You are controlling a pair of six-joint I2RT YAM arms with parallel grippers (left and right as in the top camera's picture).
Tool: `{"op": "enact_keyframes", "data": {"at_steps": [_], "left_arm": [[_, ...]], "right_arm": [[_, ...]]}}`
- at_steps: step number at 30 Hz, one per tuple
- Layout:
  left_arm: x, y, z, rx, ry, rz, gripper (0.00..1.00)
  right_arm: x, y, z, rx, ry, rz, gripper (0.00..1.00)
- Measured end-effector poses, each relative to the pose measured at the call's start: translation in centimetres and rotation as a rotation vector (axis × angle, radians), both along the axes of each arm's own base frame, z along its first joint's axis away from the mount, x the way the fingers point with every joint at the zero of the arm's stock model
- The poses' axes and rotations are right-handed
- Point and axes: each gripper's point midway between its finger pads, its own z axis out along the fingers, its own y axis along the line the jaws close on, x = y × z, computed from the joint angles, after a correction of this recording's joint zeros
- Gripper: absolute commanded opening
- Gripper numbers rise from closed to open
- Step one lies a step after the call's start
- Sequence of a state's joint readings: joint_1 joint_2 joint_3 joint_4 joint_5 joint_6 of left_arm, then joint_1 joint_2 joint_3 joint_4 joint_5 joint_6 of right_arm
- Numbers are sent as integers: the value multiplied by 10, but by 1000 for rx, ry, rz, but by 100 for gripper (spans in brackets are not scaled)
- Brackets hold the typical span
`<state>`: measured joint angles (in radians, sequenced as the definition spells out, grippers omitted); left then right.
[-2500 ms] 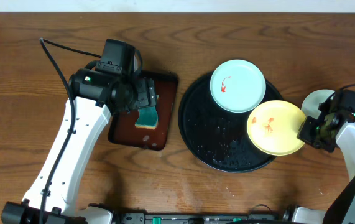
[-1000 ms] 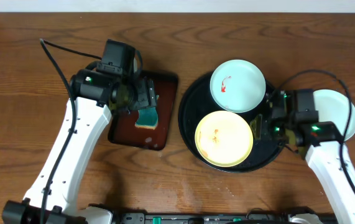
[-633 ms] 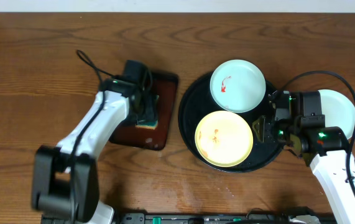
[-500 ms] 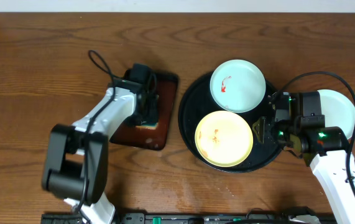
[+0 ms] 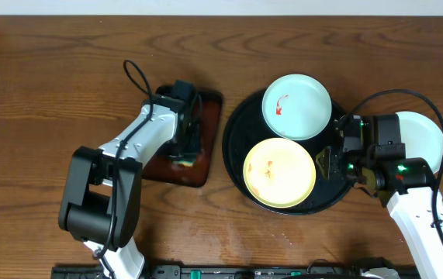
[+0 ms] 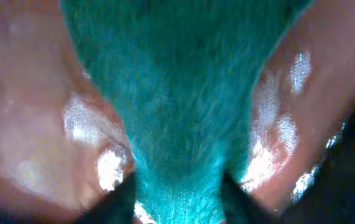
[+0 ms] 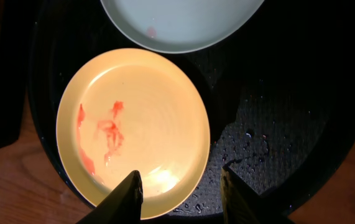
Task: Clean dirty plates on tray and stack at the side
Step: 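Grasp green sponge again with left gripper and lift it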
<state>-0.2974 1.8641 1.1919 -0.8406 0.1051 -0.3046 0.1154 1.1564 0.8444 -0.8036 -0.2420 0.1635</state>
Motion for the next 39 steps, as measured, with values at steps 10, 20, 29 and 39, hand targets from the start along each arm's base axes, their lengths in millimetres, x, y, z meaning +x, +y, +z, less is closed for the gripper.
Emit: {"op": "enact_keyframes", "data": {"at_steps": [10,20,29,39], "left_arm": [[39,-8,30,-39,-202,-13,60],[37,4,-14,47,-140,-17,11],[31,11,-10,70,-109,-13,10],[26,4,16,30,-136,-16,70]], "right_arm": [[-1,0,0,0,4,0,42],[-10,-3,-5,-14,47,-5,44],[-10,-18,-18,-86,95,-84,38],[-4,-19,-43,-97,179,-104,33]]}}
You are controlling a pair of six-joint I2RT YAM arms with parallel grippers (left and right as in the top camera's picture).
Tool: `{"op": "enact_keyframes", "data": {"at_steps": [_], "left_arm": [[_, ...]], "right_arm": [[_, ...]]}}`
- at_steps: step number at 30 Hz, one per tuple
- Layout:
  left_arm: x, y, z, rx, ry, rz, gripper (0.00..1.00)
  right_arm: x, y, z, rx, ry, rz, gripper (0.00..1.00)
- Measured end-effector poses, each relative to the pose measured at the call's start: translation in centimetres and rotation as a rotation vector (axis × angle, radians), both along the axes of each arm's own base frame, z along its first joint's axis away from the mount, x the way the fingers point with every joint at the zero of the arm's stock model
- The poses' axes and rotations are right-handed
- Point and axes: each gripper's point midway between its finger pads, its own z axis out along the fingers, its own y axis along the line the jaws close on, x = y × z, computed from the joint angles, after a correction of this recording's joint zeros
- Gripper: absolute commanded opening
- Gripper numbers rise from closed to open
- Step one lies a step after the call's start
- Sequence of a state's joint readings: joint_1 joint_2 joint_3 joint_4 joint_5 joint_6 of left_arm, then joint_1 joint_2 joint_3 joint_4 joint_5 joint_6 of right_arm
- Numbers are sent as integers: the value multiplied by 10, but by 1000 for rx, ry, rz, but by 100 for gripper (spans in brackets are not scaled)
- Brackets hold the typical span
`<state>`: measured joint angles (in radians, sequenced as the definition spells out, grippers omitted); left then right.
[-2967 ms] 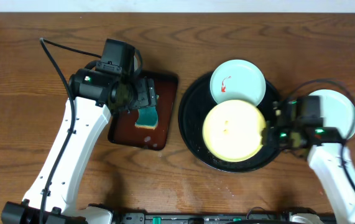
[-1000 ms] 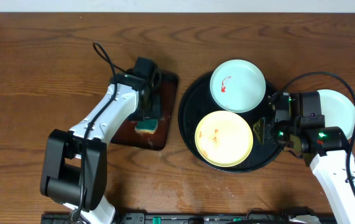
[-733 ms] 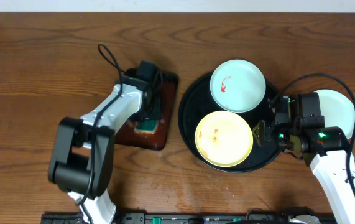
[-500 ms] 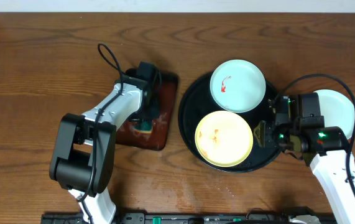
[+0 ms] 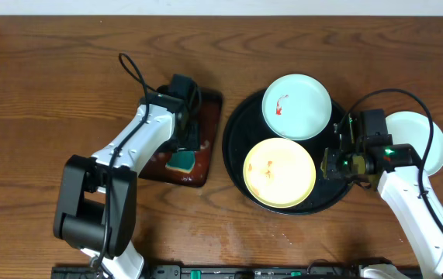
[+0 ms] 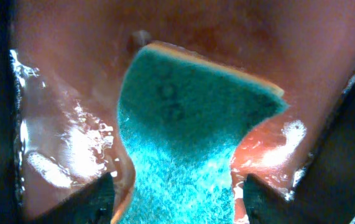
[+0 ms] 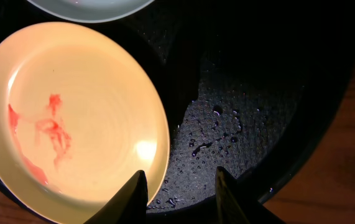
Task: Clean dirty plates on tray and stack at the side
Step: 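Grasp green sponge again with left gripper and lift it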
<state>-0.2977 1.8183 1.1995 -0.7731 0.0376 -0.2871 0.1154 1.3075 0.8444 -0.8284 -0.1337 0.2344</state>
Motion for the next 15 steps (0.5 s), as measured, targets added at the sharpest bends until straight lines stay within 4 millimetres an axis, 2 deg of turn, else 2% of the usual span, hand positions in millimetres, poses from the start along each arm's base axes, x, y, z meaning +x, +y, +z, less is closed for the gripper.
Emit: {"op": "enact_keyframes", "data": {"at_steps": [4,7,12,13,15], "left_arm": [[4,-2,1,-10,-16,-1,69],[10,-4,1,-19,-44,-5,52],[12,-5,-9,-25,-54,-1,45],[10,-5,-13,-22,-43,-2,41],[7,-4,-20,-16,-28,0,25]], "right_arm": [[0,0,0,2,2,1,33],[0,1,0,4,2,1,34],[-1,1,0,4,3,1,34],[0,1,0,4,2,1,34],[-1,1,0,4,5,1,34]]}}
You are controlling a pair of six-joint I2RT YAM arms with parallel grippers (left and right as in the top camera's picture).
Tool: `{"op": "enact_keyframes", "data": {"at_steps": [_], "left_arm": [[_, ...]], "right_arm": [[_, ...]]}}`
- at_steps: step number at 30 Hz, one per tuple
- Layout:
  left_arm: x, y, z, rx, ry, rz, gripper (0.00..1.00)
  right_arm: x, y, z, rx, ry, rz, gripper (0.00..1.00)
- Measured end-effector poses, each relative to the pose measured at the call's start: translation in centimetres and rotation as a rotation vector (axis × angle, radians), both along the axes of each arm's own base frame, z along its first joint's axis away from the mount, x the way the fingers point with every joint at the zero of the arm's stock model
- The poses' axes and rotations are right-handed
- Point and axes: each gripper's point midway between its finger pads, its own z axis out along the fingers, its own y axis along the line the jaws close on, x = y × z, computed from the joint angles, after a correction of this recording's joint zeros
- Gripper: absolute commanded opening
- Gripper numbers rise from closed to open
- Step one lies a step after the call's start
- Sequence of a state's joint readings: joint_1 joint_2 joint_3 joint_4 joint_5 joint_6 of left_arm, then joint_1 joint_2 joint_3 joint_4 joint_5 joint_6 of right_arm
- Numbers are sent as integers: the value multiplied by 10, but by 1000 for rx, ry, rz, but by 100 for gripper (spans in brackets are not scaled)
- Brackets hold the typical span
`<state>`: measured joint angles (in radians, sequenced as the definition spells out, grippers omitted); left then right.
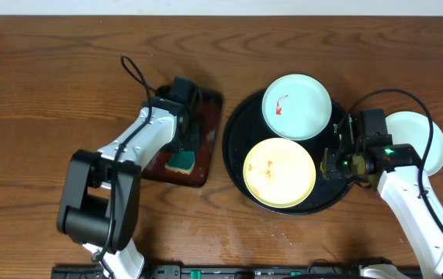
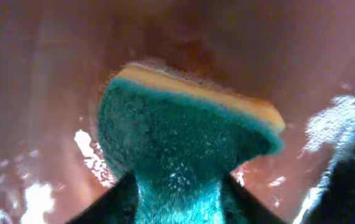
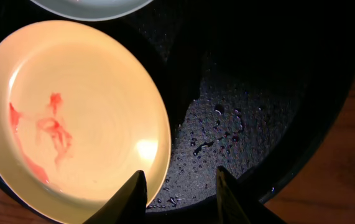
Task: Clean dirty plates on tray and stack at the side
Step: 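Grasp green sponge again with left gripper and lift it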
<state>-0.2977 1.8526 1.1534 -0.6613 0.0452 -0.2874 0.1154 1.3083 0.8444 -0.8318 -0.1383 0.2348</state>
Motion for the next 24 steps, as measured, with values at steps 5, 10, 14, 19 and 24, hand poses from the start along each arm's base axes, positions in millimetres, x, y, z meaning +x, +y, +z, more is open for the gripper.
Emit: {"op": "enact_keyframes", "data": {"at_steps": [5,10,14,19,24], "left_arm": [[-3,4,-3,20,14,0,8],[-12,7,2,40,67,-1,8],[-19,8,16,53,124,-3,8],[3,-5,53,34,71,-20,8],[11,-21,70,12,15,-71,7]], "right_arm": [[0,0,0,0,0,0,35],[3,0,1,1,-15,0,36],[10,-1,3,-5,-41,-4,35],[17,-2,5,-10,-71,-9,35],[14,-2,4,-15,-58,-9,31]]}}
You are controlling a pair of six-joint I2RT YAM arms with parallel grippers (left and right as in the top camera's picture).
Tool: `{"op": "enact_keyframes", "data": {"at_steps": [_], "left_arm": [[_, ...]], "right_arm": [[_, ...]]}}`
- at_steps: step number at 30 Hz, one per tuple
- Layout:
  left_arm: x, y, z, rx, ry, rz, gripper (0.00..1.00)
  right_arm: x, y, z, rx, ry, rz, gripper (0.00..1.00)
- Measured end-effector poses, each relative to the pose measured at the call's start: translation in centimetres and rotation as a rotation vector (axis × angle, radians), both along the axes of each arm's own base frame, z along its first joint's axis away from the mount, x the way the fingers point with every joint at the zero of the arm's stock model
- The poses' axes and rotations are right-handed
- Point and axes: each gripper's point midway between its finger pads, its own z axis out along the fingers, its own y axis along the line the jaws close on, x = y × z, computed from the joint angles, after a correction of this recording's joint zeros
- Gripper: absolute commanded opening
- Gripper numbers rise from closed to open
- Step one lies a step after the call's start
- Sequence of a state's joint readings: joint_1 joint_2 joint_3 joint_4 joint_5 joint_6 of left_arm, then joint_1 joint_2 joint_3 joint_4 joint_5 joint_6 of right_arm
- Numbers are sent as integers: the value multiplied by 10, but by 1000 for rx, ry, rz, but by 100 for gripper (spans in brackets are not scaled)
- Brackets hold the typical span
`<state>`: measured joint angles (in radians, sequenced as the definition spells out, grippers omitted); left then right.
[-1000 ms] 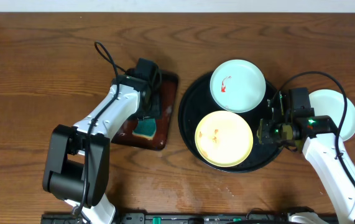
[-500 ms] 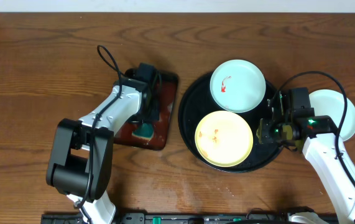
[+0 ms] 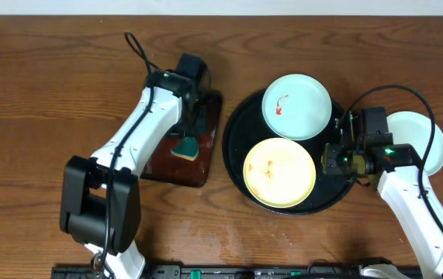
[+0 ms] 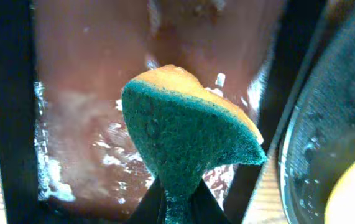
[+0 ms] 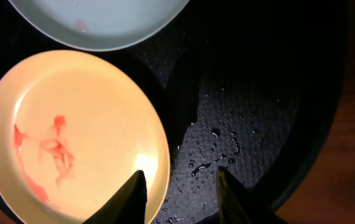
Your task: Clean dirty plates on tray and stack at the side
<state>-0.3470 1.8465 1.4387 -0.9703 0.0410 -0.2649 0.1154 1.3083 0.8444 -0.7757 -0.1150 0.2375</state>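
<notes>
My left gripper (image 4: 176,202) is shut on a green and yellow sponge (image 4: 186,140), held above the brown water dish (image 3: 184,147); the sponge (image 3: 187,146) shows in the overhead view too. On the round black tray (image 3: 328,194) lie a yellow plate (image 3: 278,172) with red smears and a pale green plate (image 3: 296,106) with a red spot. My right gripper (image 5: 180,196) is open over the yellow plate's (image 5: 74,137) right rim and the wet tray floor (image 5: 252,118). The green plate (image 5: 99,22) lies at the top.
A clean pale plate (image 3: 430,139) rests on the wooden table to the right of the tray, partly under my right arm. The brown dish holds foamy water (image 4: 84,130). The tray's rim (image 4: 308,124) lies just right of the dish.
My left gripper has risen with the sponge, which now hangs clear of the water in the dish. My right gripper has shifted slightly, so more of the green plate shows.
My left gripper pressed the sponge low into the brown dish, then stood open round it, then was shut on it, and now holds it above the water. My right gripper stayed open, moving from over the yellow plate to its right rim.
</notes>
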Motion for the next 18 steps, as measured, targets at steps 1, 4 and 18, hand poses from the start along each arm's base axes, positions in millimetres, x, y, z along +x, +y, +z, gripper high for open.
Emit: {"op": "enact_keyframes", "data": {"at_steps": [1,4,18], "left_arm": [[-1,-2,1,-2,2,-7,7],[-4,-4,1,-8,11,-12,7],[-26,-119,45,-282,-113,-191,7]], "right_arm": [[-1,0,0,-1,6,0,30],[-1,0,-1,-1,6,-1,29],[-1,11,-58,46,118,40,30]]}}
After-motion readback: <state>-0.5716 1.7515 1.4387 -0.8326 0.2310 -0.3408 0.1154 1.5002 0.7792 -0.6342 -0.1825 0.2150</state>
